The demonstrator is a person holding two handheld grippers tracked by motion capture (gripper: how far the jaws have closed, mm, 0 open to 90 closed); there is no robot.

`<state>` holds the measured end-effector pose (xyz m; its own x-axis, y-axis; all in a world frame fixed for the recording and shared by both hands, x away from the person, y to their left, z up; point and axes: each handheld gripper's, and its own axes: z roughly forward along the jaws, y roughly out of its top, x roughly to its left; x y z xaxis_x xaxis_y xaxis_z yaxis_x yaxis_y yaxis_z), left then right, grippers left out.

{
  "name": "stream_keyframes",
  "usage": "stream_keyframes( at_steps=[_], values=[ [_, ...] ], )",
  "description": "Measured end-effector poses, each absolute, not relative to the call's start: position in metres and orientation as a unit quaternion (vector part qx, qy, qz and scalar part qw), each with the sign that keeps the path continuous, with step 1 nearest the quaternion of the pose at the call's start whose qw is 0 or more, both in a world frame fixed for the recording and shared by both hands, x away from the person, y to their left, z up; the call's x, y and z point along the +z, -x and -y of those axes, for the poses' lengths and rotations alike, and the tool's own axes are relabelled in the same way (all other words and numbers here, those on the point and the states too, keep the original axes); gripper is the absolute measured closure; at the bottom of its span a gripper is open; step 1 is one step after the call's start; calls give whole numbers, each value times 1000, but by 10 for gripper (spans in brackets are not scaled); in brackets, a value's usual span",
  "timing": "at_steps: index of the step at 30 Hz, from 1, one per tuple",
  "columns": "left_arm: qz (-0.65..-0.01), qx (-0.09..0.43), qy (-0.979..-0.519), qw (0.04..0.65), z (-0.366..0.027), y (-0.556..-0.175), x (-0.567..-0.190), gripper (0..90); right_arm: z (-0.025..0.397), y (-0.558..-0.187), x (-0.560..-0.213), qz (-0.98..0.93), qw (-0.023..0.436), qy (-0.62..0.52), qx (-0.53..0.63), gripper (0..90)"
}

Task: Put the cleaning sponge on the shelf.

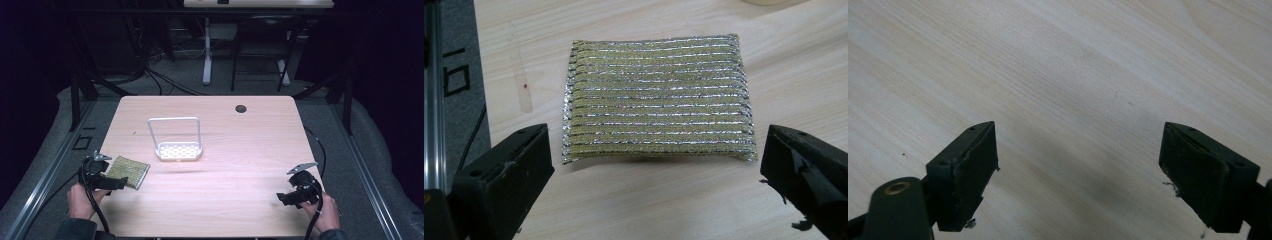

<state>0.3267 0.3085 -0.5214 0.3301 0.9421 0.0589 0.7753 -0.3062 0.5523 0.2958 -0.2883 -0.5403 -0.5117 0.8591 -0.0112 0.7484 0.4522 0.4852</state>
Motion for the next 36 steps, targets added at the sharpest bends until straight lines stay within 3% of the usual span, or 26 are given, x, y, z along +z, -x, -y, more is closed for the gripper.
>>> stream_keyframes(
  at_steps=[29, 36],
  values=[
    [-567, 166, -775, 225, -298, -358, -532, 1, 283, -294, -541, -851, 123, -464, 213, 153],
    [-566, 167, -778, 216, -294, -366, -538, 69, 287, -291, -540, -848, 125, -467, 215, 153]
  ],
)
